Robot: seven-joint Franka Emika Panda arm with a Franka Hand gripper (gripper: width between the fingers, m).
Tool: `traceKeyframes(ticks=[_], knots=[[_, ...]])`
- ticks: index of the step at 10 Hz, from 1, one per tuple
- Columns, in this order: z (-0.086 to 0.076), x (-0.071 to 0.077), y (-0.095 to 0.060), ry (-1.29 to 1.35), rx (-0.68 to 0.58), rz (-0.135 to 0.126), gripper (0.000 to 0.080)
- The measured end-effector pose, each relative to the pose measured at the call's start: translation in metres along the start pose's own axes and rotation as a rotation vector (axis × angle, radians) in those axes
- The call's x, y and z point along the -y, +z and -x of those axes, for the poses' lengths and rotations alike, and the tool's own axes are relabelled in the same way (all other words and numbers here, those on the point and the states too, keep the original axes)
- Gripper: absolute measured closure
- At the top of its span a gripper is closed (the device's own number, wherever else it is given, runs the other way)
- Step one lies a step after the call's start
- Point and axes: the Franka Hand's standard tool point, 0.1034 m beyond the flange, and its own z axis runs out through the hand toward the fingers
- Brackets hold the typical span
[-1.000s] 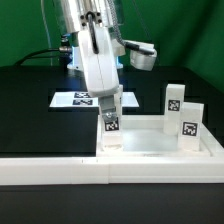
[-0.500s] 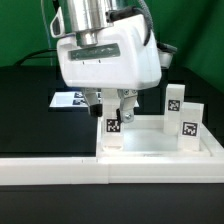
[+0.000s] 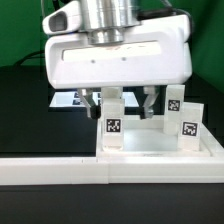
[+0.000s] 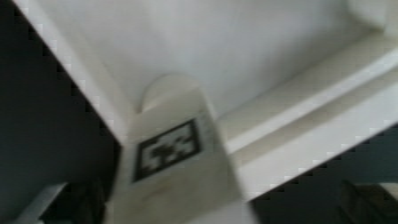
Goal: Assemble square table
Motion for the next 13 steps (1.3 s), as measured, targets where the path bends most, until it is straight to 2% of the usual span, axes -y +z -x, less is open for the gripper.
traceKeyframes(ticks=[1,3,6,8,10,11,12,13], knots=[[0.001,0.001,0.004,-0.103,0.022,0.002,0.015],[-0.001,-0.001,0.004,-0.073,0.017,0.003,0.015],[-0.001,-0.003,0.004,0.088,0.017,0.006,0.0504],[-0.007,-0.008,0.005,0.382,0.02,0.001,0.0506],[0.002,-0.002,0.008,0.767,0.049,0.017,0.0507],[0.005,-0.002,0.008,0.976,0.091,0.013,0.0507],[0.001,-0.002,0.007,1.112,0.11,-0.013,0.0507],[-0.001,-0.002,0.008,1.22,0.118,-0.024,0.0509]])
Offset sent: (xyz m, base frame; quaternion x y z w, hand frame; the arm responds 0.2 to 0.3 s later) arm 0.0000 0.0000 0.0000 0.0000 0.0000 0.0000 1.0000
